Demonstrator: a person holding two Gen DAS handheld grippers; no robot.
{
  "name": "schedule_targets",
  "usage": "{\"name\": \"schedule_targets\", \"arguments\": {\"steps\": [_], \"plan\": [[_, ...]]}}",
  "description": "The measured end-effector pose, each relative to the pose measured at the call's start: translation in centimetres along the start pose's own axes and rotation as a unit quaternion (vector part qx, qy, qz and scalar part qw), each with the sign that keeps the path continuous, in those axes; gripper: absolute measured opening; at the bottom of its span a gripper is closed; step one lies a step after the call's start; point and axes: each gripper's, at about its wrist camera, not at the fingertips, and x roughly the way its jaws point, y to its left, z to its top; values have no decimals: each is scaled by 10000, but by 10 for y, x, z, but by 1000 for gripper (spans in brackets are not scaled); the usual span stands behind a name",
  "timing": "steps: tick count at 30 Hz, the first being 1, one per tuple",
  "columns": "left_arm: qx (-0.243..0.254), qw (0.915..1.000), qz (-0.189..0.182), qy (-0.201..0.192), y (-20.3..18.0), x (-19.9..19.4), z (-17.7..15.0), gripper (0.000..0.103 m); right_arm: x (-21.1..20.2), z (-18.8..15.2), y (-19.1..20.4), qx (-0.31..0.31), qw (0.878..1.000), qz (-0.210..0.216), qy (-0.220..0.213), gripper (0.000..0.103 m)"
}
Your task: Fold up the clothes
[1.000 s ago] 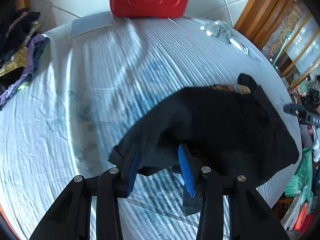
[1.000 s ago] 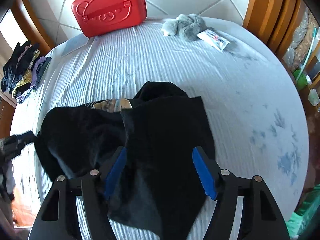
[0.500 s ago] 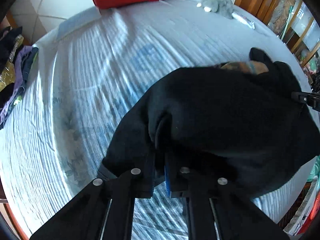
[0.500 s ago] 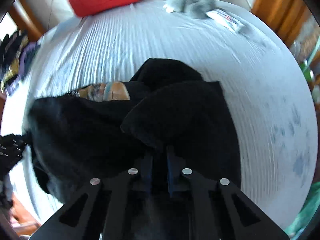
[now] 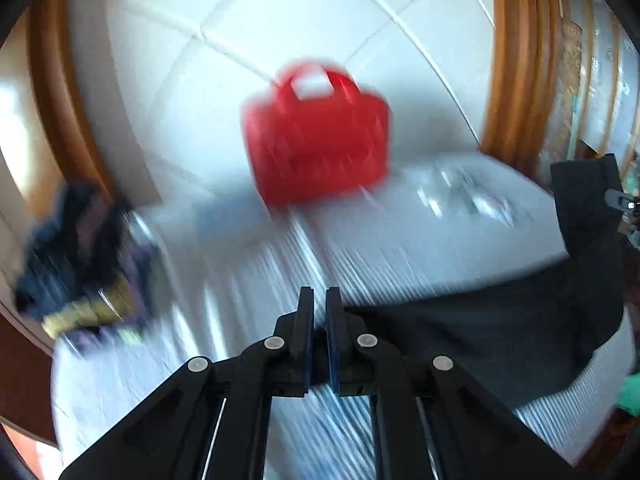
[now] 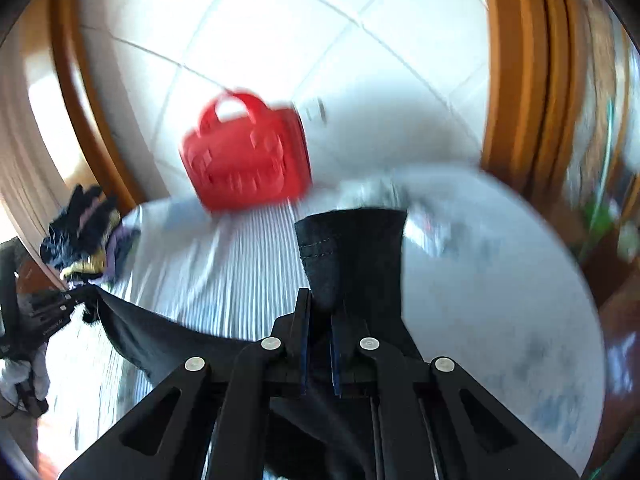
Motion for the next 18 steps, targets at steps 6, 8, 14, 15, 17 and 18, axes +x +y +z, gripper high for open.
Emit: {"name": "schedule_targets", "arguments": {"steps": [6,8,14,15,17,18], "plan": [[-31,9981,-93,-601,24,-34,77,5,-41,98,39,-313,9905,209,-1322,7],[78,9974,-567,-431,16,-36,75,6,-61,110,49,-408,9866,128,-1575,7],[284,9845,-1660,483,-35,14,13,47,-85,54,25,-17,9922,-117,-1243,7],[331,9813,-1783,648,-47,25,2,47,-84,37,13,193,9937,-142,-1090,7],[368,9748,-1968,988,-71,48,-16,47,-81,-4,-16,729,9943,-258,-739,7],[379,9708,-2062,1164,-83,61,-26,47,-79,-27,-32,1035,9925,-358,-538,7]]}}
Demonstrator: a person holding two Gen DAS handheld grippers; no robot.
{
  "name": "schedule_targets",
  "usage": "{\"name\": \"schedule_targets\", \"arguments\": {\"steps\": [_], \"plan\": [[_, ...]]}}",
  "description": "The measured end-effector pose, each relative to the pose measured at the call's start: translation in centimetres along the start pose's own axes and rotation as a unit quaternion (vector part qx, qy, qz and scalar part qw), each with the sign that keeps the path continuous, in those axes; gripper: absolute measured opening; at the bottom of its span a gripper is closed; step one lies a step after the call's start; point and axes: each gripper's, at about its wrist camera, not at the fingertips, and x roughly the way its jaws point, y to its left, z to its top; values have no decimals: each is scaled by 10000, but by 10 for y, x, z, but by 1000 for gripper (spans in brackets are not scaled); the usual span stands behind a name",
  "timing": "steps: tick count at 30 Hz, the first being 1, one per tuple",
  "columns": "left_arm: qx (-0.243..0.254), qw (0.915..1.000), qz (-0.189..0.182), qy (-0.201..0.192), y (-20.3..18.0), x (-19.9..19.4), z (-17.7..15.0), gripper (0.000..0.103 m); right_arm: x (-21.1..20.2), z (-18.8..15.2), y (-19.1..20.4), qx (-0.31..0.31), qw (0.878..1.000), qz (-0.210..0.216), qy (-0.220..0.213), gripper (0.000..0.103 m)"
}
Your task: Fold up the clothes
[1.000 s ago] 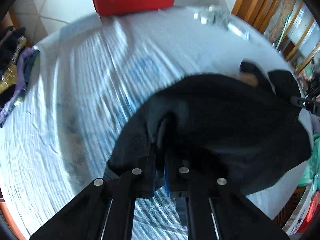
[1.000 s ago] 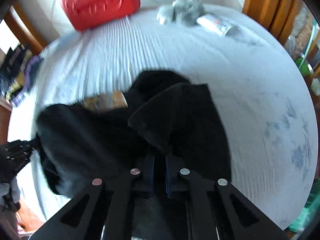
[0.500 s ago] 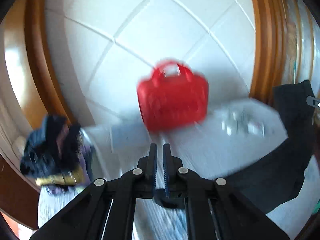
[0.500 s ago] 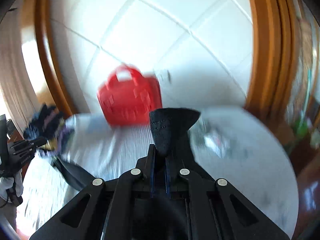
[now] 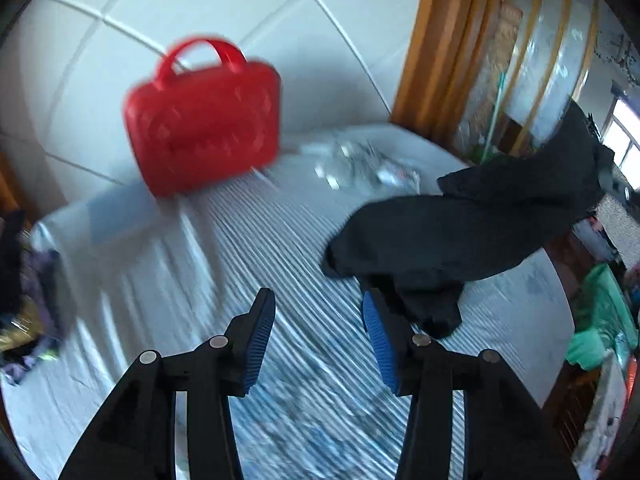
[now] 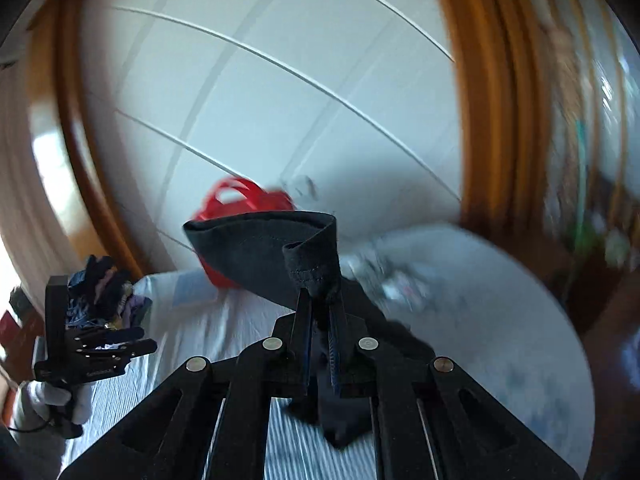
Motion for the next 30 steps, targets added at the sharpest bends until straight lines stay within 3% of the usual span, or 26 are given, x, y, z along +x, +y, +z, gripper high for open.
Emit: {"name": "schedule_targets", "arguments": {"steps": [3,8,10,12,19,25,27,28,30], "plan": [[180,9993,-66,336,-25,45,-6,47,2,-48,-52,705,9948,-452,584,7],[593,9967,41,550,-61,113,7,47,7,-114,-142,1612,9668,-1287,1507,14],[636,9964,105,551,-65,138,17,47,7,-128,-162,1683,9575,-1568,1741,32],[627,9964,159,554,-62,158,26,47,3,-133,-174,1662,9542,-1697,1818,76],[458,9931,695,826,-45,229,45,47,8,-126,-183,1304,9642,-1381,1849,78],[313,9936,578,916,-44,251,39,46,47,-112,-175,854,9717,-1068,1926,78],[299,9940,476,934,-48,251,35,27,61,-106,-171,765,9735,-896,1958,78],[277,9939,414,980,-50,251,33,11,68,-103,-168,719,9747,-744,1980,78],[203,9941,429,975,-53,251,32,10,80,-100,-162,603,9760,-522,2028,88]]}}
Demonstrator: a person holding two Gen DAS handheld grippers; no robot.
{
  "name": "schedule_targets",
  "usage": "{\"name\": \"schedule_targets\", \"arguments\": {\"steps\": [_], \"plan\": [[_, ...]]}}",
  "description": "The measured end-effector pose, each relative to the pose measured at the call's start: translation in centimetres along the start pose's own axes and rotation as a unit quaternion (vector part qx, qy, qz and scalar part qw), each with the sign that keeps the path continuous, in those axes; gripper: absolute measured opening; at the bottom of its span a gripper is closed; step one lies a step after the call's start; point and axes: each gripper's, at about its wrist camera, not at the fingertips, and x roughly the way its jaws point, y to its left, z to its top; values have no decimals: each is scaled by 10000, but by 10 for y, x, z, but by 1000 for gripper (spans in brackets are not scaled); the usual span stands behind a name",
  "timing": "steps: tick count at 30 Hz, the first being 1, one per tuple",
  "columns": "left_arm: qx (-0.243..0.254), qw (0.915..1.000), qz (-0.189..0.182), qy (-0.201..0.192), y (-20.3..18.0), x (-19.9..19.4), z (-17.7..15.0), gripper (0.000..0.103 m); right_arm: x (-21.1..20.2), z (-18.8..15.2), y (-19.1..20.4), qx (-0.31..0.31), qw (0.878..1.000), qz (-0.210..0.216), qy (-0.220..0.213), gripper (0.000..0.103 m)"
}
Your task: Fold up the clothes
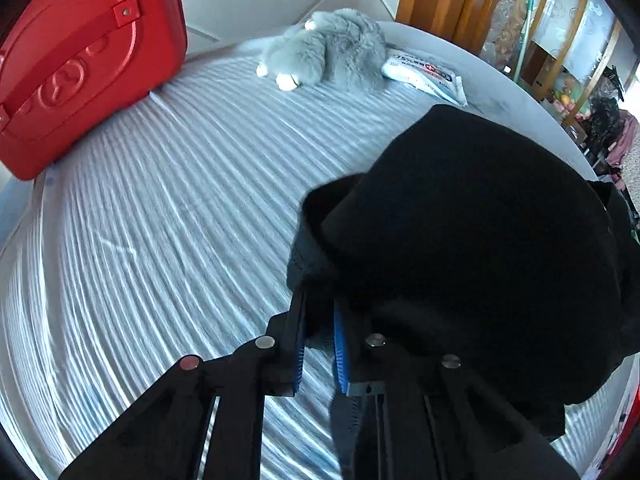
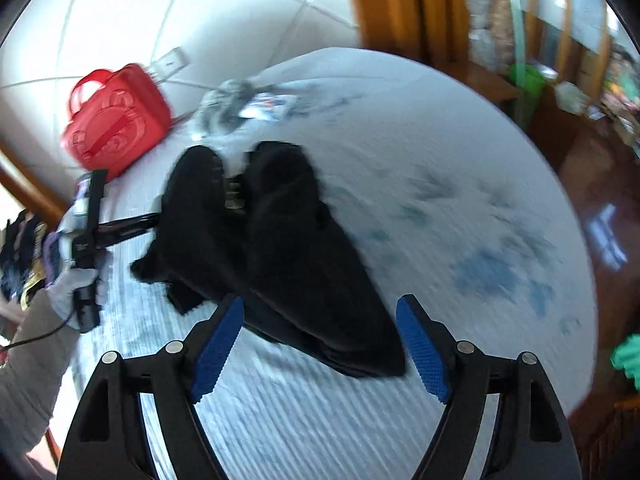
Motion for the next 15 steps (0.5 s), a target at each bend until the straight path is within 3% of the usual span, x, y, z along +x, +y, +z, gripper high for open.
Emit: {"name": "schedule_targets", "arguments": {"steps": [2,4,5,6,9,15], "plan": [[-79,10000,-9,-30,-1,-5,-1,7,18,3,4,-155,9997,-139,131,89],[-210,9997,-42,-130,3,-15,-3,6,40,4,1,-151,9988,-260,393,52],[-284,9994,-65,-199,6,-22,-3,5,48,4,-2,-53,9984,-222,517,12],[-352,9989,-71,-290,9,-30,-3,5,53,4,-6,76,9980,-174,602,5],[-529,9962,-15,-691,23,-68,-1,5,39,9,-5,29,9990,-241,379,5],[-756,9849,220,-1541,56,-167,5,4,-53,52,12,-46,9942,-54,-1076,4]]}}
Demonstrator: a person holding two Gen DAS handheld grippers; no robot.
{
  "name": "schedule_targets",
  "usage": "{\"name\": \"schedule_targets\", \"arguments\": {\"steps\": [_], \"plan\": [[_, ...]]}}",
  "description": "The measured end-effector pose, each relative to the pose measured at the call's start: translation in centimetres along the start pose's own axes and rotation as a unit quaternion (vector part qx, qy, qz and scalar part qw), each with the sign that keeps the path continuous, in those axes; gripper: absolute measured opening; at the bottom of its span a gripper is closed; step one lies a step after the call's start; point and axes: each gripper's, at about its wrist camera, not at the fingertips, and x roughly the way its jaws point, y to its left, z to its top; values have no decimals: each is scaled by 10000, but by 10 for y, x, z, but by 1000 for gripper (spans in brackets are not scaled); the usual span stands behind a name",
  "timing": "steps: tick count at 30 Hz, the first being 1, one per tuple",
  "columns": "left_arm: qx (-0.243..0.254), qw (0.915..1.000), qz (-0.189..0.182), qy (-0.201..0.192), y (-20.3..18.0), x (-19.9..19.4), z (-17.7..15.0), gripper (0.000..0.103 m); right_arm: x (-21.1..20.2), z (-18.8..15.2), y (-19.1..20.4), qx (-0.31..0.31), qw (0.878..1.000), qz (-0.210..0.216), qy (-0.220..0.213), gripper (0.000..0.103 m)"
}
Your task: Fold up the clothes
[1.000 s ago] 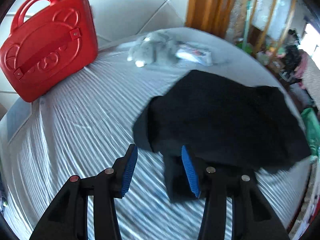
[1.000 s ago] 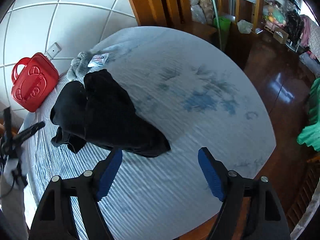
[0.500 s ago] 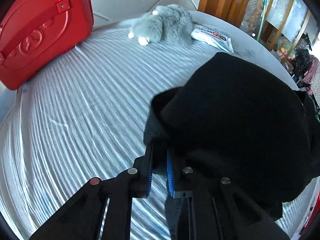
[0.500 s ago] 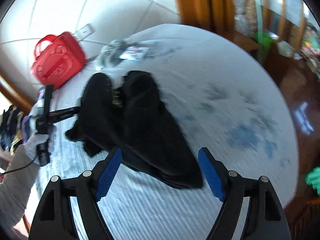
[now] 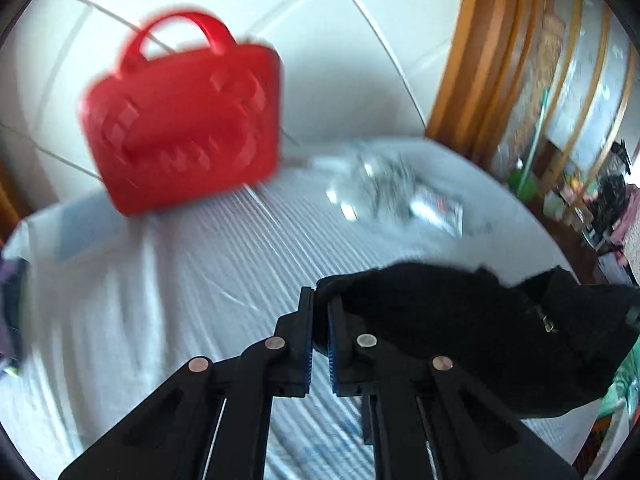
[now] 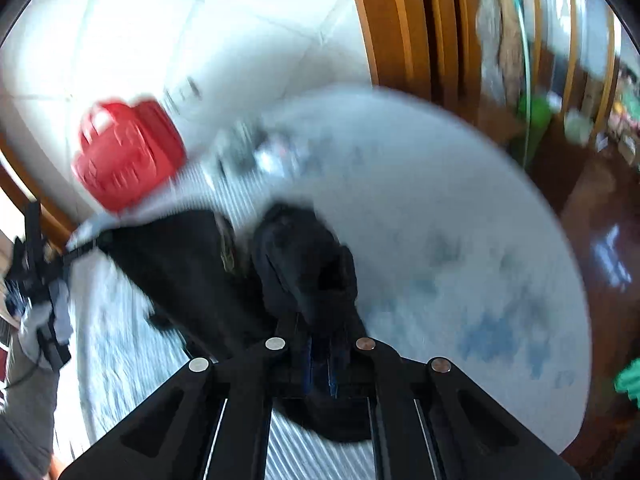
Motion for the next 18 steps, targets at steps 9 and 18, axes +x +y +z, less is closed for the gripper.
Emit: {"name": "schedule_targets", "arguments": {"steps": [9,18], "plan": [[-110,9940,553,-933,62,-120,46,4,-75,96,88,-750,9848,487,-1492,4],[-481,9592,1813,-2116,146,-241,124,4,-92,195,190,-1110,9562,1116,-2467,4]]}}
